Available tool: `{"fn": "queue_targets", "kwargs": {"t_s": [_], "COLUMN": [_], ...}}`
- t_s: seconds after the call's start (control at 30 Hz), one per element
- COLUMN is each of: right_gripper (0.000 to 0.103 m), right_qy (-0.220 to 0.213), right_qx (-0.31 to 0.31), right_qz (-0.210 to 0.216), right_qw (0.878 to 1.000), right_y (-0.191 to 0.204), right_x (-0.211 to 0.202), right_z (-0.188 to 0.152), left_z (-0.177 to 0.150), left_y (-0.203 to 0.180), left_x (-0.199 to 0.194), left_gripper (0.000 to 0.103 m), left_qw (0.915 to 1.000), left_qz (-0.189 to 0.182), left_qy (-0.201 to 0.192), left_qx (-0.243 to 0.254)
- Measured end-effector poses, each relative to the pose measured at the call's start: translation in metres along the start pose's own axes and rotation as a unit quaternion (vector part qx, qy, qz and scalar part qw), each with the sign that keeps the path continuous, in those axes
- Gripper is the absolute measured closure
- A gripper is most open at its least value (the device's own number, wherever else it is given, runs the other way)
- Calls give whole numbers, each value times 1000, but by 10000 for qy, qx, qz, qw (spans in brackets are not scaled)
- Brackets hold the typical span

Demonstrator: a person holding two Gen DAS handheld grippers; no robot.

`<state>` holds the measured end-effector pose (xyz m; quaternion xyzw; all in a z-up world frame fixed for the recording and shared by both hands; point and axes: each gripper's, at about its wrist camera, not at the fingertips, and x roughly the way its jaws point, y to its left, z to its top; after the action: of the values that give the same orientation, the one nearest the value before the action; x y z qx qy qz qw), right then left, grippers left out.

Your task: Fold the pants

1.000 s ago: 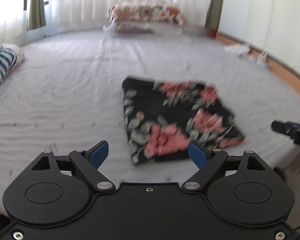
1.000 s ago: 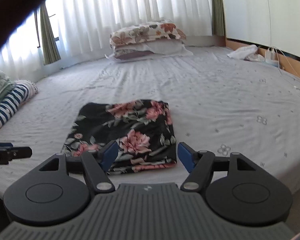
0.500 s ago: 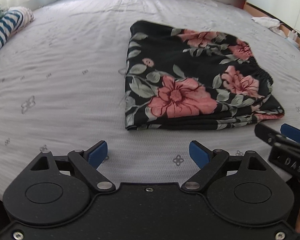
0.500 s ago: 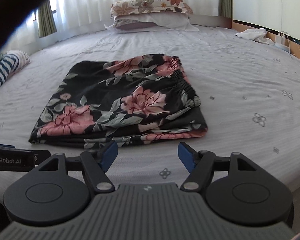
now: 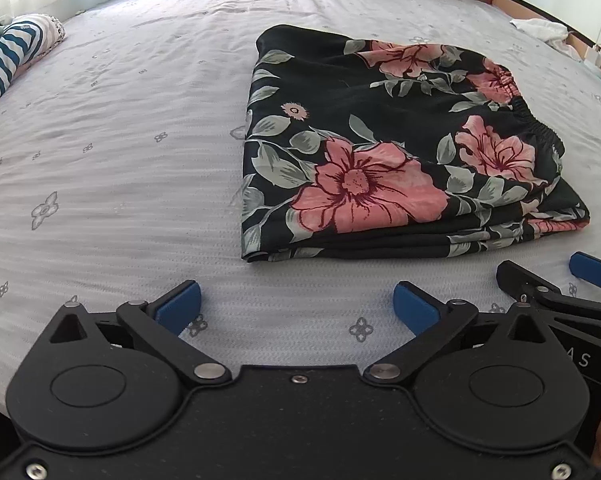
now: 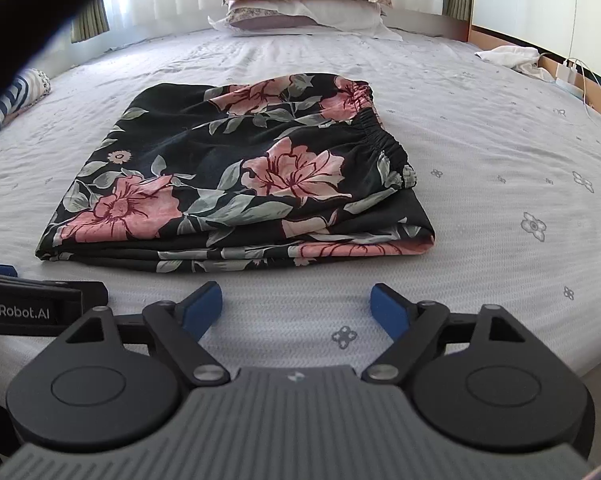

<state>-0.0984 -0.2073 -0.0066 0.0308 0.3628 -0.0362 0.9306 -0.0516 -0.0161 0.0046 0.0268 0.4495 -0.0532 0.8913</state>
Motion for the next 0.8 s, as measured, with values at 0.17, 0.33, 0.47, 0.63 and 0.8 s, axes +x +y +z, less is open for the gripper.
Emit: {"fn": "queue_targets", "kwargs": {"t_s": [0.17, 0.33, 0.47, 0.63, 0.8], "right_gripper": [9, 8, 7, 6, 6], "right_qy": [42, 61, 75, 103, 117], "right_qx": [-58, -69, -57, -43, -23], "right_qz": [2, 7, 29, 50, 61], "right_qw": [10000, 10000, 10000, 9999, 9999], "right_y": [1, 1, 0, -1, -1], "right_x": [3, 4, 4, 5, 6], "right_z": [0, 0, -1, 0, 0], "left_z": [0, 1, 1, 1, 1], "left_y": [2, 2, 4, 4, 4], "left_x": [2, 3, 4, 4, 4], "left_gripper": [0, 0, 0, 0, 0], "left_qw": [10000, 10000, 9999, 9999, 9999], "left_qz": [-38, -38, -58, -57, -62], "left_qy": [-1, -13, -14, -30, 4], "left_qx": [-22, -44, -86, -123, -126]}}
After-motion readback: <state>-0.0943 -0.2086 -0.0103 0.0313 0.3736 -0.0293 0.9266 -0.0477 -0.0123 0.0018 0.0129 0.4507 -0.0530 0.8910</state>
